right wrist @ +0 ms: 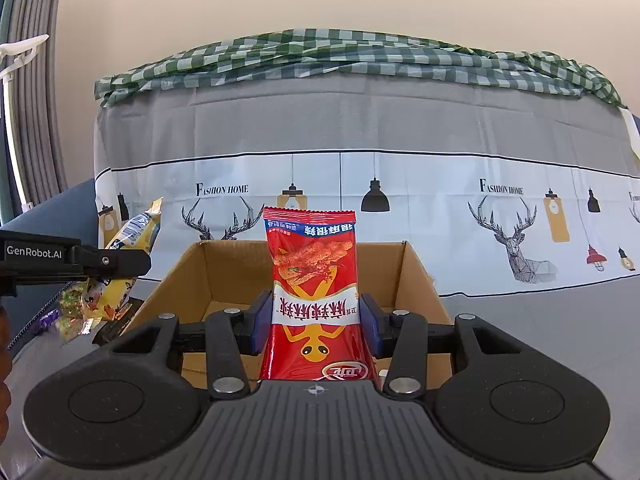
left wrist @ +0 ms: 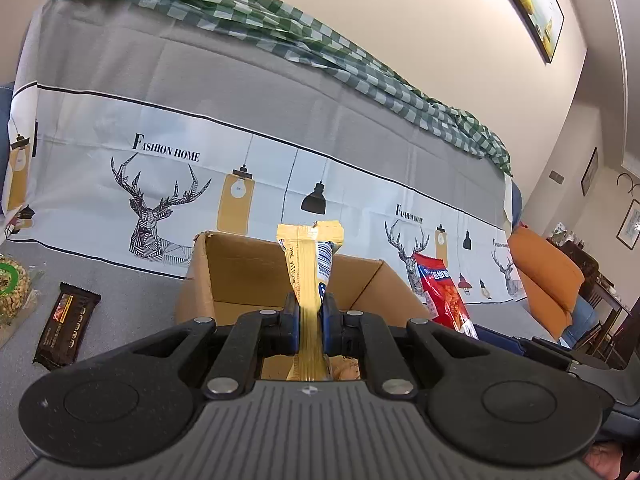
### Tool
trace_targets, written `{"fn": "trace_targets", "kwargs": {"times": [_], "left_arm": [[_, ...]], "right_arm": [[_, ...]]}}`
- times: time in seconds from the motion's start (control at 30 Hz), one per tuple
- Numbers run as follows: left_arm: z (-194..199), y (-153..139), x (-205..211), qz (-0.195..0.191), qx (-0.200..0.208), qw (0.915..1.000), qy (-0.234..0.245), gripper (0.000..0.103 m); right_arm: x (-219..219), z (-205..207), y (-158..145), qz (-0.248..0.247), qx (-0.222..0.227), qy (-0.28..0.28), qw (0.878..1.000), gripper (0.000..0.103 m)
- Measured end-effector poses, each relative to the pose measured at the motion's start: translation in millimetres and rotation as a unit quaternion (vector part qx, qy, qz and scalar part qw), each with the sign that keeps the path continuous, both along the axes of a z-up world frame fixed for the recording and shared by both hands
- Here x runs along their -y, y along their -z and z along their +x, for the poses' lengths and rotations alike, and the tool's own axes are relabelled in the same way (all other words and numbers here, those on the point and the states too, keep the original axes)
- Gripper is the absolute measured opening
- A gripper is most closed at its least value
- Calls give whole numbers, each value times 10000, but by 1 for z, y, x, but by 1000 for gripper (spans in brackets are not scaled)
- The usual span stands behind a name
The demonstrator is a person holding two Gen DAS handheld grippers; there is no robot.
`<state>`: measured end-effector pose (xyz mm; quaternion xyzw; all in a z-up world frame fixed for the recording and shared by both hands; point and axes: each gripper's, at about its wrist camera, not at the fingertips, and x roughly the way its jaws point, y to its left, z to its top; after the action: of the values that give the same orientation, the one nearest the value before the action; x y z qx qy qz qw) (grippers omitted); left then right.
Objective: Organize snacks
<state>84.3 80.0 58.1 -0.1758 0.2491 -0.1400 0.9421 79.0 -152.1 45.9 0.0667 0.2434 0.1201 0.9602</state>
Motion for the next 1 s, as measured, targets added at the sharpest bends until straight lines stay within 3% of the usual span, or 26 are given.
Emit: {"fn": "trace_targets", "kwargs": {"times": [1.0], "left_arm": [[-1, 0, 8, 70, 114, 9997, 197, 11]], "right_arm": [[-1, 1, 0, -45, 29, -11, 10000, 47]]}}
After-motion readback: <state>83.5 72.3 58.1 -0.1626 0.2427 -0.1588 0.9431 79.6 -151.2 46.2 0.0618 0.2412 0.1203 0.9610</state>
